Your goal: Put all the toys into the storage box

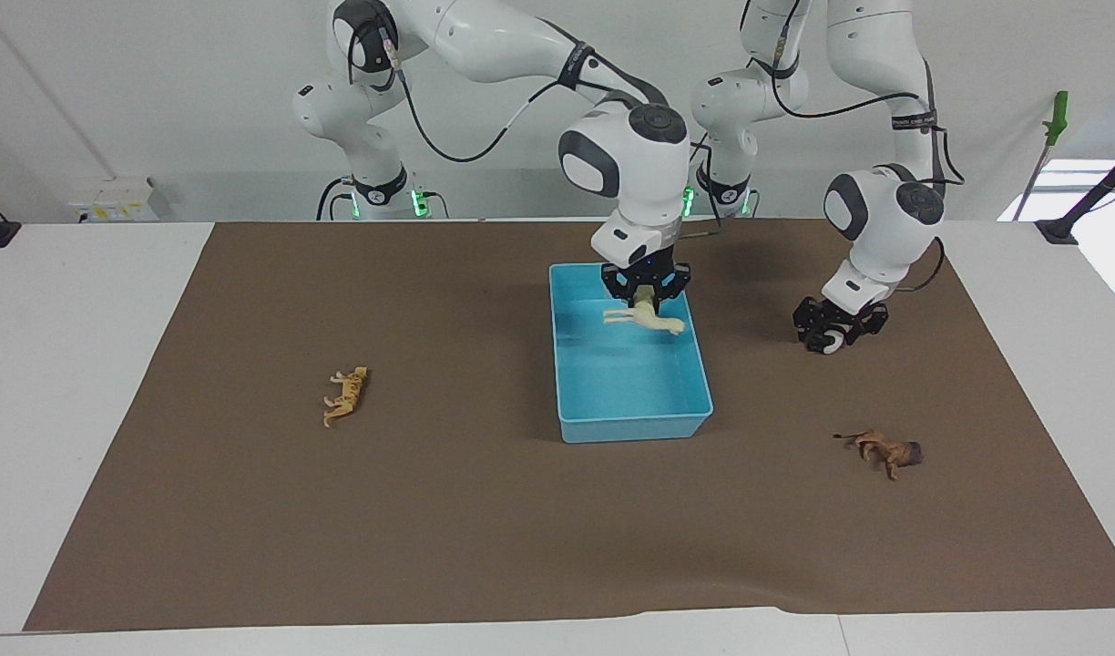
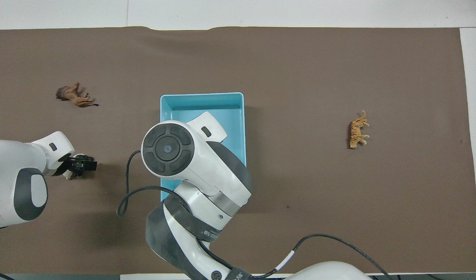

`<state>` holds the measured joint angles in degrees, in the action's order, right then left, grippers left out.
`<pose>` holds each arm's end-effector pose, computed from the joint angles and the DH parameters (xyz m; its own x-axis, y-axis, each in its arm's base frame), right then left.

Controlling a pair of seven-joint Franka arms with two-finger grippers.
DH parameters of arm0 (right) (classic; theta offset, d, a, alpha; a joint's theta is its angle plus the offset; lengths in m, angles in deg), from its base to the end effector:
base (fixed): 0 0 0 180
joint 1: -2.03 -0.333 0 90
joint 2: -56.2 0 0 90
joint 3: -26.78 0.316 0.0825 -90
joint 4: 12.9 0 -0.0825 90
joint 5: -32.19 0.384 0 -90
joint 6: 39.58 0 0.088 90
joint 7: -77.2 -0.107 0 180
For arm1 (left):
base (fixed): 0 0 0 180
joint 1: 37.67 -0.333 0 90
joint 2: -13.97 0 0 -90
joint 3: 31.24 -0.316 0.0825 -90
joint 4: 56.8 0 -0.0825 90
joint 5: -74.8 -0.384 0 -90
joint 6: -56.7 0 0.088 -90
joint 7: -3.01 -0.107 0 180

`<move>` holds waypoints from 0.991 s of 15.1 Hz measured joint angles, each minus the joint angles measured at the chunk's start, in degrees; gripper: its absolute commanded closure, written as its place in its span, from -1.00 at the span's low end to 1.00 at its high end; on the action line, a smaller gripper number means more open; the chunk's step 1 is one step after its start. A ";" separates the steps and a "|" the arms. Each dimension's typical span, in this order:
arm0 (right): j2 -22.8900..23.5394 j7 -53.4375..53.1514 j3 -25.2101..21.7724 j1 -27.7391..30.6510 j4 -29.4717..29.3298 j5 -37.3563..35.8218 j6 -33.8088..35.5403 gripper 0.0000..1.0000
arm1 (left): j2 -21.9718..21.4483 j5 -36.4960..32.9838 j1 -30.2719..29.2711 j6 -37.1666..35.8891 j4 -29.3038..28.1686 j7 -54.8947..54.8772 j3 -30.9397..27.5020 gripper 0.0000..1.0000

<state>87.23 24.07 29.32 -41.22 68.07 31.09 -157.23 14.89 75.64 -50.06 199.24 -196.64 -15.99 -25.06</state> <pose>0.5061 0.5102 0.3964 0.9901 -0.1292 0.0554 -0.1245 -0.9888 -0.0822 0.4828 0.0526 0.2982 0.9771 -0.2100 0.0330 -0.2101 -0.9777 0.0003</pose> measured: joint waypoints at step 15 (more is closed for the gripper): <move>-4.60 1.57 -0.85 10.60 -4.00 0.19 11.30 -1.00 | 1.18 0.28 8.07 -27.25 26.92 17.33 0.96 1.00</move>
<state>82.63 25.64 28.48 -30.62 64.06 31.27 -145.93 16.07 75.93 -41.99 171.99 -169.72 1.34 -24.10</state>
